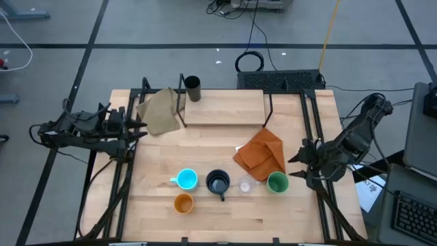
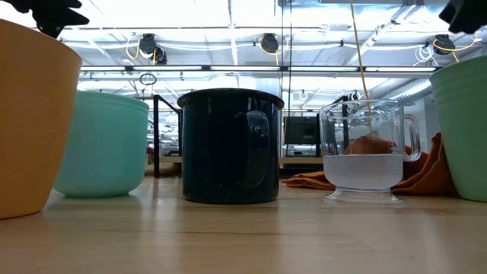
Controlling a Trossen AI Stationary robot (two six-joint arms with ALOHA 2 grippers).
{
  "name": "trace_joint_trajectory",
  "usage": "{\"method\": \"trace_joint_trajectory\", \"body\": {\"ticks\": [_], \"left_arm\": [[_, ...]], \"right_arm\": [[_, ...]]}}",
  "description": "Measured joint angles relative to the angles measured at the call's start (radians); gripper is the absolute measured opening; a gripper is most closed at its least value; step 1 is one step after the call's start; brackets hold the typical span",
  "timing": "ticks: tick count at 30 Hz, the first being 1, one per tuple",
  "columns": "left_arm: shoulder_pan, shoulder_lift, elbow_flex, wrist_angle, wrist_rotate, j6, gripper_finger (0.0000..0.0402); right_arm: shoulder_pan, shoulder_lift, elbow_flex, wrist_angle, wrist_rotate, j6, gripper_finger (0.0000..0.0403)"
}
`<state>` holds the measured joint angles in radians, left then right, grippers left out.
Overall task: Stack small to large cups/mugs on shelf
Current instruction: Put the green cup on the shelf
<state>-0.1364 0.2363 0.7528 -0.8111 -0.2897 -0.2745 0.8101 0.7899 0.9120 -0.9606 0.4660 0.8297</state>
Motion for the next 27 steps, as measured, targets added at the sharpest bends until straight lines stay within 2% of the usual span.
{"method": "trace_joint_trajectory", "body": {"ticks": [7, 14, 20, 27], "left_arm": [[0.0, 0.0, 0.0, 0.008, 0.0, 0.008, 0.0177], [0.0, 0.0, 0.0, 0.008, 0.0, 0.026, 0.0177], [0.0, 0.0, 0.0, 0.008, 0.0, 0.034, 0.0177], [0.0, 0.0, 0.0, 0.008, 0.0, 0.032, 0.0177]], "right_arm": [[-0.019, -0.04, -0.044, 0.043, -0.023, 0.038, 0.0235], [-0.036, -0.038, -0.128, 0.235, -0.056, -0.031, 0.0235], [-0.1, -0.027, -0.161, 0.239, -0.081, -0.059, 0.0235], [-0.207, 0.011, -0.176, 0.239, -0.22, -0.094, 0.0235]]}}
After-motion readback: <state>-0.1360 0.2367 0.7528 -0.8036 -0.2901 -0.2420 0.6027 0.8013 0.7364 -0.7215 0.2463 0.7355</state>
